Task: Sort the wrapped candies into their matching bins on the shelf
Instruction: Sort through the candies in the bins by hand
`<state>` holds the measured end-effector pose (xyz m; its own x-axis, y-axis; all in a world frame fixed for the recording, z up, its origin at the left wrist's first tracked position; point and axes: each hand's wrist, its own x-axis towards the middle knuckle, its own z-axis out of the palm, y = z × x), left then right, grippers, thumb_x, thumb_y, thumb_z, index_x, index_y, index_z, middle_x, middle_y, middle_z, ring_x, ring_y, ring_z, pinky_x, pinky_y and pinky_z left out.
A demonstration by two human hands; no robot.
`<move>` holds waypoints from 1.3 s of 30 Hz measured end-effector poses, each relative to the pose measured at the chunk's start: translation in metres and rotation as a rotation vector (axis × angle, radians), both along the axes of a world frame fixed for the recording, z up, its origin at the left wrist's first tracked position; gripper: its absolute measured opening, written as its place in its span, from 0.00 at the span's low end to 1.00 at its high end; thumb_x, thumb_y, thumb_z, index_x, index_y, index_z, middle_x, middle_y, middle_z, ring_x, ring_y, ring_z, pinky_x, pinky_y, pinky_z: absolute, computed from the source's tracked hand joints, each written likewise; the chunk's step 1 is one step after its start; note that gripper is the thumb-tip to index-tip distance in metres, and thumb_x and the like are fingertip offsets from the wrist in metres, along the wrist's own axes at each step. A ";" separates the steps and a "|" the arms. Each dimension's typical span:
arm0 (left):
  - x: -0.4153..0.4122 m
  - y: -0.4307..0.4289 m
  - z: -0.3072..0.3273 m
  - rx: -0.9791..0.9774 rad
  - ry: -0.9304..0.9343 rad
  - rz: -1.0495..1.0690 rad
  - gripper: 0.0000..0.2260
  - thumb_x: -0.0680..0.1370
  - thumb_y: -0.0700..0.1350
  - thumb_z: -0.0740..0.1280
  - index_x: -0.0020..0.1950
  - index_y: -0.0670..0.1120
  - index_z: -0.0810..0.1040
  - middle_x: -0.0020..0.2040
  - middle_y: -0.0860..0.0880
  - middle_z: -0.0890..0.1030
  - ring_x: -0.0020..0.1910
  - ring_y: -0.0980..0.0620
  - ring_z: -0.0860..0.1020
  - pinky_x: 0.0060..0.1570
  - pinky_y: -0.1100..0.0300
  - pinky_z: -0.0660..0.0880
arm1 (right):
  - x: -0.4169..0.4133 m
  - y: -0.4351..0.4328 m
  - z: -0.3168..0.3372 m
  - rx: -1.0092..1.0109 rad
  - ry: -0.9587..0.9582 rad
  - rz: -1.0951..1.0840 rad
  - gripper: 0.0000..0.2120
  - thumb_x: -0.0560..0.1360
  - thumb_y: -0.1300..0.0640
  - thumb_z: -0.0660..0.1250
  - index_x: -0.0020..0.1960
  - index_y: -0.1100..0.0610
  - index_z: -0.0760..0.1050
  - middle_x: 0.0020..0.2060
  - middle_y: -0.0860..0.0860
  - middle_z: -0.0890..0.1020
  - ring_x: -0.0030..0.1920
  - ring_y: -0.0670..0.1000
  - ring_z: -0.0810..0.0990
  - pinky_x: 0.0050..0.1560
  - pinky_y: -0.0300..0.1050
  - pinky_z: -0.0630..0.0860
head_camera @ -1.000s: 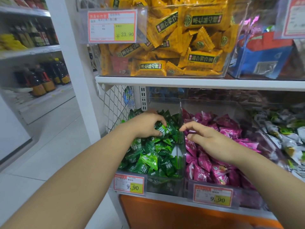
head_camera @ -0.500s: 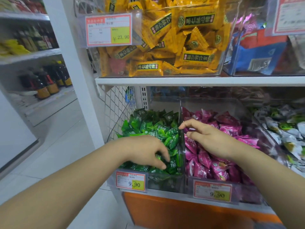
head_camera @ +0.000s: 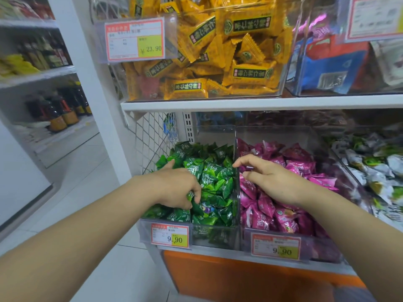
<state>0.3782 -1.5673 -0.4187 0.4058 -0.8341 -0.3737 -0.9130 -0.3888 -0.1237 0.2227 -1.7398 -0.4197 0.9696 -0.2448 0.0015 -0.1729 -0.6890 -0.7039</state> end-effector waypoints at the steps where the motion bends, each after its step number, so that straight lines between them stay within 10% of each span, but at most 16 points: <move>1: -0.001 -0.003 0.000 0.008 -0.025 0.005 0.08 0.76 0.54 0.66 0.54 0.57 0.78 0.60 0.57 0.76 0.69 0.54 0.64 0.72 0.39 0.39 | -0.001 0.000 0.000 0.002 -0.002 -0.001 0.11 0.81 0.53 0.56 0.61 0.42 0.69 0.32 0.62 0.75 0.18 0.43 0.57 0.27 0.42 0.60; 6: -0.014 -0.018 -0.005 0.065 -0.215 -0.022 0.18 0.76 0.63 0.60 0.46 0.51 0.81 0.44 0.54 0.77 0.64 0.48 0.68 0.72 0.38 0.41 | 0.000 0.002 0.001 0.037 0.001 -0.006 0.11 0.81 0.55 0.56 0.61 0.43 0.69 0.15 0.44 0.63 0.17 0.43 0.58 0.21 0.35 0.57; 16: -0.006 -0.010 -0.014 -0.024 0.080 0.143 0.18 0.78 0.44 0.63 0.66 0.60 0.73 0.64 0.51 0.69 0.70 0.49 0.55 0.70 0.35 0.35 | -0.002 0.002 0.001 0.039 0.018 0.017 0.11 0.81 0.54 0.55 0.62 0.43 0.68 0.15 0.44 0.64 0.17 0.43 0.57 0.21 0.35 0.57; 19: -0.007 -0.015 -0.017 -0.052 0.093 0.194 0.11 0.78 0.49 0.62 0.58 0.58 0.79 0.59 0.50 0.71 0.69 0.48 0.56 0.68 0.35 0.34 | -0.001 0.003 -0.001 0.008 0.022 0.020 0.11 0.81 0.52 0.55 0.61 0.40 0.67 0.43 0.52 0.84 0.18 0.43 0.58 0.28 0.39 0.63; 21: -0.006 -0.017 -0.021 -0.056 0.053 0.208 0.10 0.77 0.55 0.63 0.50 0.55 0.81 0.57 0.49 0.72 0.68 0.47 0.57 0.68 0.33 0.35 | -0.001 0.002 -0.001 -0.007 0.038 0.016 0.10 0.81 0.51 0.56 0.59 0.37 0.66 0.61 0.65 0.75 0.22 0.45 0.63 0.33 0.44 0.68; 24: -0.007 -0.019 -0.028 -0.001 -0.067 0.170 0.12 0.76 0.59 0.64 0.44 0.52 0.80 0.55 0.48 0.73 0.68 0.45 0.58 0.68 0.30 0.37 | 0.000 0.002 -0.003 0.010 0.031 0.028 0.10 0.81 0.50 0.56 0.57 0.35 0.66 0.63 0.66 0.72 0.41 0.56 0.79 0.49 0.58 0.76; 26: -0.009 -0.021 -0.029 0.021 -0.107 0.165 0.13 0.76 0.57 0.65 0.47 0.49 0.81 0.53 0.49 0.71 0.67 0.43 0.59 0.67 0.29 0.38 | 0.002 0.000 -0.006 0.013 0.024 0.035 0.11 0.81 0.50 0.56 0.57 0.34 0.67 0.63 0.66 0.72 0.60 0.67 0.74 0.57 0.66 0.72; 29: -0.011 -0.023 -0.029 0.030 -0.088 0.184 0.13 0.76 0.56 0.67 0.57 0.53 0.80 0.54 0.49 0.67 0.69 0.42 0.56 0.66 0.28 0.37 | 0.002 0.000 -0.006 0.010 0.021 0.043 0.11 0.80 0.50 0.56 0.56 0.33 0.67 0.64 0.66 0.71 0.64 0.69 0.68 0.58 0.68 0.71; 33: -0.013 -0.028 -0.029 0.173 -0.133 0.213 0.21 0.77 0.57 0.64 0.68 0.51 0.73 0.64 0.48 0.64 0.71 0.40 0.52 0.65 0.26 0.38 | 0.000 0.002 -0.005 0.020 0.016 0.031 0.11 0.81 0.50 0.56 0.57 0.33 0.66 0.63 0.65 0.73 0.47 0.59 0.81 0.50 0.55 0.77; 35: -0.014 -0.032 -0.030 0.218 -0.168 0.222 0.23 0.78 0.58 0.62 0.68 0.47 0.72 0.68 0.47 0.63 0.72 0.39 0.51 0.66 0.27 0.38 | 0.000 0.001 -0.007 0.019 0.013 0.007 0.10 0.81 0.50 0.55 0.58 0.35 0.65 0.62 0.66 0.73 0.22 0.46 0.68 0.36 0.45 0.71; 39: -0.019 -0.033 -0.034 0.124 -0.254 0.193 0.23 0.75 0.61 0.65 0.60 0.45 0.77 0.65 0.47 0.68 0.70 0.41 0.56 0.68 0.29 0.41 | 0.000 -0.001 -0.008 -0.018 0.031 -0.002 0.11 0.81 0.50 0.55 0.59 0.35 0.65 0.60 0.66 0.75 0.18 0.43 0.58 0.30 0.42 0.65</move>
<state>0.3597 -1.6000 -0.4532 0.6447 -0.6874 -0.3345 -0.7582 -0.5190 -0.3947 0.2222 -1.7409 -0.4279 0.9689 -0.2465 -0.0239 -0.1953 -0.7013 -0.6856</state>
